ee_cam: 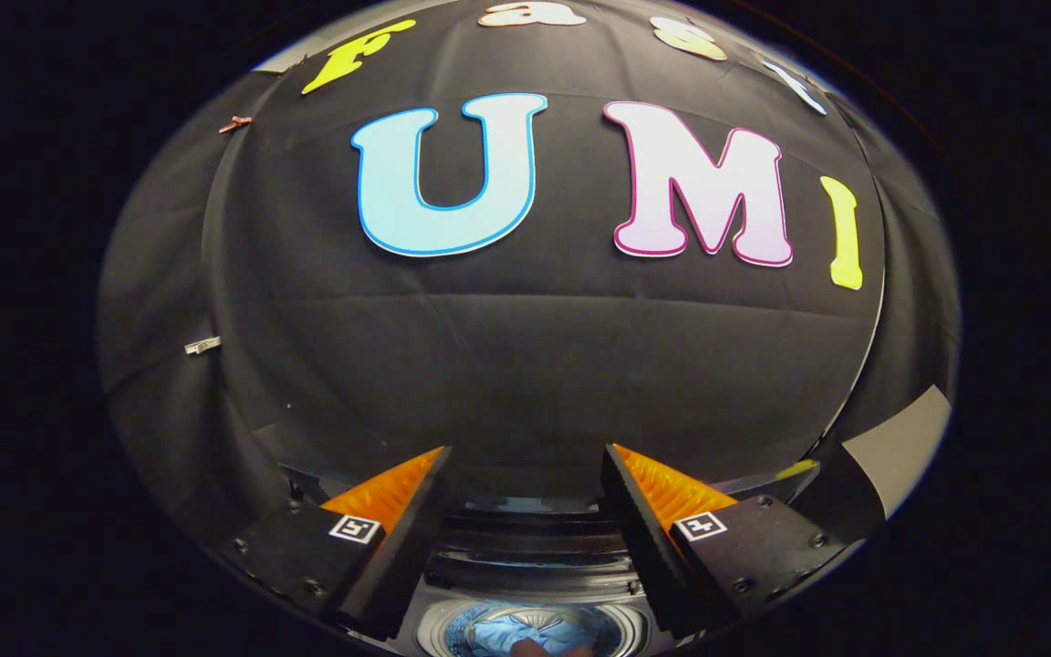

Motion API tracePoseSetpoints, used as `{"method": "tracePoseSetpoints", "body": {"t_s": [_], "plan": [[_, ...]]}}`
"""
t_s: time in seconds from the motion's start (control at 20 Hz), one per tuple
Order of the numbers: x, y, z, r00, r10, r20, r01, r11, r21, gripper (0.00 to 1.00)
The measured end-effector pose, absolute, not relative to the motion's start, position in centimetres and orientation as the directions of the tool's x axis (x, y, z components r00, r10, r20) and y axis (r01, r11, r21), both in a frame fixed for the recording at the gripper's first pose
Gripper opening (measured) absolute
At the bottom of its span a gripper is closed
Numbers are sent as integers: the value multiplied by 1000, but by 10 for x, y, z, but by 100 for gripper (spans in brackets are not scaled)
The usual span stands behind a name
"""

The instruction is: Put the clothes into the washing machine and then close the washing machine lid.

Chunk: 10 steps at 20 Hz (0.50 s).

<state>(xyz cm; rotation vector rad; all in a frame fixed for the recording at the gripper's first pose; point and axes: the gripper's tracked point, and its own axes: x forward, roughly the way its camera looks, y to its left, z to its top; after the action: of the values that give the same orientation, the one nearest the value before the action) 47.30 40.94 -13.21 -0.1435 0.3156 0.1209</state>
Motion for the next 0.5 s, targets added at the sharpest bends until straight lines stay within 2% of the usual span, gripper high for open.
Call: {"method": "tracePoseSetpoints", "body": {"t_s": [0.25,0.5], "plan": [[446,408,-133,934,118,-338,-164,980,-113,100],[403,404,-137,942,132,-307,-176,977,-120,100]]}}
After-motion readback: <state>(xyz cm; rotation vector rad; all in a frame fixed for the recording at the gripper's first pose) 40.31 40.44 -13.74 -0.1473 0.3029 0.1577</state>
